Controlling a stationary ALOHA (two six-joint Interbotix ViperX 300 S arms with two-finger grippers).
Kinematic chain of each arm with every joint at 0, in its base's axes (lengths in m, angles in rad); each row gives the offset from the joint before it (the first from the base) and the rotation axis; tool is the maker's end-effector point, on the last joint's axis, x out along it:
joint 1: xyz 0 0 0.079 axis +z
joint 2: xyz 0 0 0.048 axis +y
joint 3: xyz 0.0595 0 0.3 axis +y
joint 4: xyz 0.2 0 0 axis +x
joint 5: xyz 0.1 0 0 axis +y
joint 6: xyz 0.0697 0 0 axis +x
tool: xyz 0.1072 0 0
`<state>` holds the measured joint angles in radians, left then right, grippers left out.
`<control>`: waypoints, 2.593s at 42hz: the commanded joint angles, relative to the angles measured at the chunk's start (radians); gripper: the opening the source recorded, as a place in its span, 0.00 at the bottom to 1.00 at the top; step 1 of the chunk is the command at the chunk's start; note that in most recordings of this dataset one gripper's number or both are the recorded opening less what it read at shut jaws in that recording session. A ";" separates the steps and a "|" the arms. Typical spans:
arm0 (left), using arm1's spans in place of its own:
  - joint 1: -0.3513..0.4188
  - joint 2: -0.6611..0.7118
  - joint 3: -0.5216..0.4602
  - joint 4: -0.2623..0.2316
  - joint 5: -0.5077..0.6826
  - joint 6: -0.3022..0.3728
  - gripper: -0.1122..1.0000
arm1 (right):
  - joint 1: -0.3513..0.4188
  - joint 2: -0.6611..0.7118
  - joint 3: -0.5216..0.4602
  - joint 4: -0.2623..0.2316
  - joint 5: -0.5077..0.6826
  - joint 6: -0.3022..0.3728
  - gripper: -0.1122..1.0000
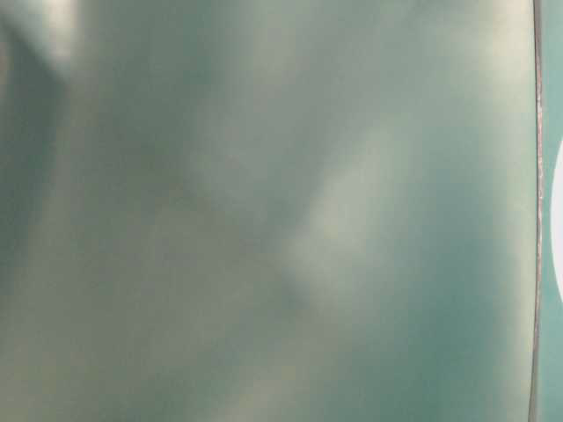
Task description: Scoop the yellow hexagonal prism block from the bowl with a spoon using the right arm.
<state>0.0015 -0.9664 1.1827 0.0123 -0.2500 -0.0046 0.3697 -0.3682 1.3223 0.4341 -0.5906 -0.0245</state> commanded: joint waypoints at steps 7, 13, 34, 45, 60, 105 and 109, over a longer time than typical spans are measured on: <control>0.000 0.006 -0.021 0.002 0.002 -0.002 0.11 | -0.017 -0.008 -0.009 0.012 0.028 0.002 0.28; 0.000 0.006 -0.021 0.002 0.003 -0.002 0.10 | -0.018 -0.008 -0.011 0.014 0.046 0.005 0.28; 0.000 0.009 -0.020 0.002 0.002 -0.002 0.11 | -0.017 0.000 -0.014 0.015 0.109 0.020 0.28; 0.000 0.009 -0.021 0.002 0.002 -0.002 0.11 | -0.018 0.026 -0.026 0.015 0.120 0.021 0.28; 0.000 0.009 -0.021 0.002 0.003 -0.002 0.11 | -0.018 0.041 -0.035 0.015 0.118 0.021 0.44; 0.000 0.015 -0.018 0.002 0.003 -0.002 0.11 | 0.066 0.436 -0.035 0.023 -0.453 0.015 0.58; 0.000 0.017 -0.018 0.002 0.003 -0.002 0.11 | 0.086 0.465 -0.023 0.037 -0.506 0.040 0.58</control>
<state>0.0015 -0.9603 1.1827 0.0123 -0.2439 -0.0046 0.4403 0.0874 1.2947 0.4587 -1.0477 0.0031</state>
